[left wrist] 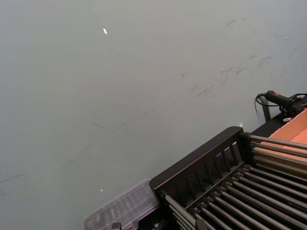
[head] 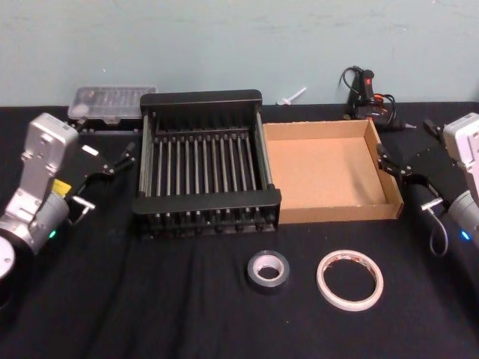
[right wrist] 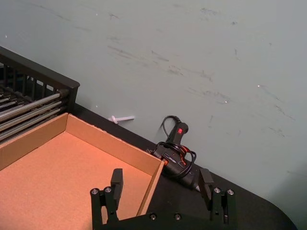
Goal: Pick up the white tape and place it into the black box , Pick up the silver tape and place it into the brown box.
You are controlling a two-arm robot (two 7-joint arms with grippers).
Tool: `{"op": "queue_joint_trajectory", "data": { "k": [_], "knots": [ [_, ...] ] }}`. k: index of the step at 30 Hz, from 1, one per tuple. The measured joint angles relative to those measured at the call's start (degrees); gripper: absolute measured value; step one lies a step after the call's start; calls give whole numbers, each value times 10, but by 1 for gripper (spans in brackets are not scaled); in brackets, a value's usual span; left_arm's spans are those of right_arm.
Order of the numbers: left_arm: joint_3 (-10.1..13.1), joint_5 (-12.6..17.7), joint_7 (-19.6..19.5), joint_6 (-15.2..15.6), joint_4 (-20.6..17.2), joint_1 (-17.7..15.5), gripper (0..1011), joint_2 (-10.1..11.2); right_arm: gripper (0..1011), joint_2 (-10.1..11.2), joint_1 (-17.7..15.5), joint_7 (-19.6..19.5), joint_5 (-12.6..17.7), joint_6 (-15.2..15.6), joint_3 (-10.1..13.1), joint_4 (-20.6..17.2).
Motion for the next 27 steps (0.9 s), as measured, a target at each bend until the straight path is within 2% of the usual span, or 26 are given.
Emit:
{"op": "queue_joint_trajectory", "data": {
  "k": [27],
  "knots": [
    [0, 0, 0, 0, 0, 0, 1001, 0, 1002, 0, 0, 0, 0, 0, 0, 0]
  ]
}}
